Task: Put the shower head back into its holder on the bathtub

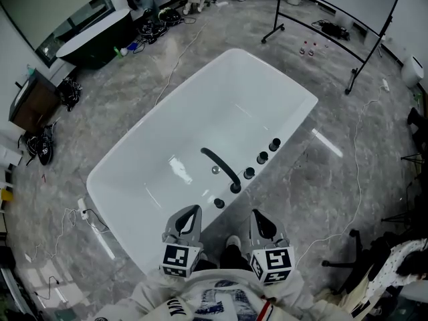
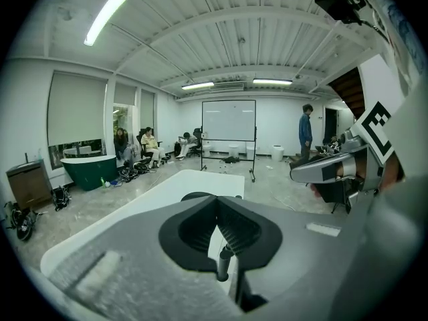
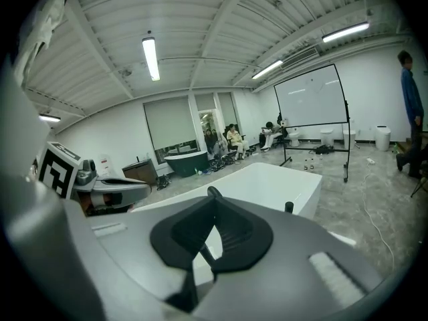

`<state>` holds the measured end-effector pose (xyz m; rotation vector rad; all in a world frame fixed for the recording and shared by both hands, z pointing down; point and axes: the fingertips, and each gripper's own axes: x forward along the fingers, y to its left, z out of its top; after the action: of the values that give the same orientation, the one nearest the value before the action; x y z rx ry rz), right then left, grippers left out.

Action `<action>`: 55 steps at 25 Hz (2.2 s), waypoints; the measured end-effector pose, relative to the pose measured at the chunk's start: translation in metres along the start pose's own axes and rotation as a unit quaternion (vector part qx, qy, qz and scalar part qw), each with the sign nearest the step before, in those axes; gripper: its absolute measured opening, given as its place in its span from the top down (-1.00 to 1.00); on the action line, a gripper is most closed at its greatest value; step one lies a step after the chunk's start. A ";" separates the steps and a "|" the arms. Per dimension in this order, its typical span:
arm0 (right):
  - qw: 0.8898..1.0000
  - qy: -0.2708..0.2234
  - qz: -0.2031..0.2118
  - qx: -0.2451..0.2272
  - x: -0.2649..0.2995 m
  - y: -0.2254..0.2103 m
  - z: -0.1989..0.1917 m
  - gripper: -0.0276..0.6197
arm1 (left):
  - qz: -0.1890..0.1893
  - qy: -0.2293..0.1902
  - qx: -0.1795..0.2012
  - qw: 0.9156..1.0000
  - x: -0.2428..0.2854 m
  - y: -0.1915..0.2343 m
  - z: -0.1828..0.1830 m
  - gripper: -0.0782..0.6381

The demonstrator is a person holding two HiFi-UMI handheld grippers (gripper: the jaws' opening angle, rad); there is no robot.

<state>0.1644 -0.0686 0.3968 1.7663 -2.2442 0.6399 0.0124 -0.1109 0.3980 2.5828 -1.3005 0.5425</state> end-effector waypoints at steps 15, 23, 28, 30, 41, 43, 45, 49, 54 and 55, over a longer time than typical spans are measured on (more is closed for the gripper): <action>0.996 -0.045 -0.073 -0.027 -0.059 0.104 -0.002 0.90 | -0.052 -0.060 0.018 0.997 -0.109 0.033 -0.004 0.80; 0.992 -0.070 -0.106 -0.021 -0.099 0.185 -0.029 0.90 | -0.075 -0.089 0.035 0.993 -0.194 0.046 -0.020 0.80; 0.991 -0.072 -0.107 -0.020 -0.124 0.237 -0.047 0.90 | -0.093 -0.090 0.040 0.991 -0.239 0.048 -0.035 0.80; 0.991 -0.070 -0.110 -0.019 -0.133 0.249 -0.053 0.90 | -0.099 -0.089 0.040 0.990 -0.252 0.045 -0.040 0.80; 0.989 -0.069 -0.129 -0.034 -0.177 0.267 -0.064 0.90 | -0.128 -0.083 0.031 0.988 -0.274 0.017 -0.051 0.80; 0.989 -0.072 -0.128 -0.037 -0.181 0.266 -0.063 0.90 | -0.128 -0.084 0.032 0.988 -0.274 0.012 -0.049 0.80; 0.989 -0.074 -0.127 -0.035 -0.184 0.262 -0.061 0.90 | -0.126 -0.085 0.033 0.988 -0.274 0.008 -0.046 0.80; 0.989 -0.077 -0.125 -0.032 -0.191 0.252 -0.059 0.91 | -0.122 -0.082 0.037 0.988 -0.273 -0.001 -0.044 0.80; 0.989 -0.083 -0.121 -0.029 -0.197 0.239 -0.059 0.90 | -0.119 -0.079 0.035 0.989 -0.268 -0.014 -0.042 0.80; 0.989 -0.084 -0.120 -0.029 -0.198 0.237 -0.059 0.90 | -0.119 -0.080 0.037 0.989 -0.268 -0.018 -0.041 0.80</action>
<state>-0.0182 0.1747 0.3165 2.0863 -2.0791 0.3879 -0.1289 0.1096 0.3261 2.8402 -1.0091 0.3530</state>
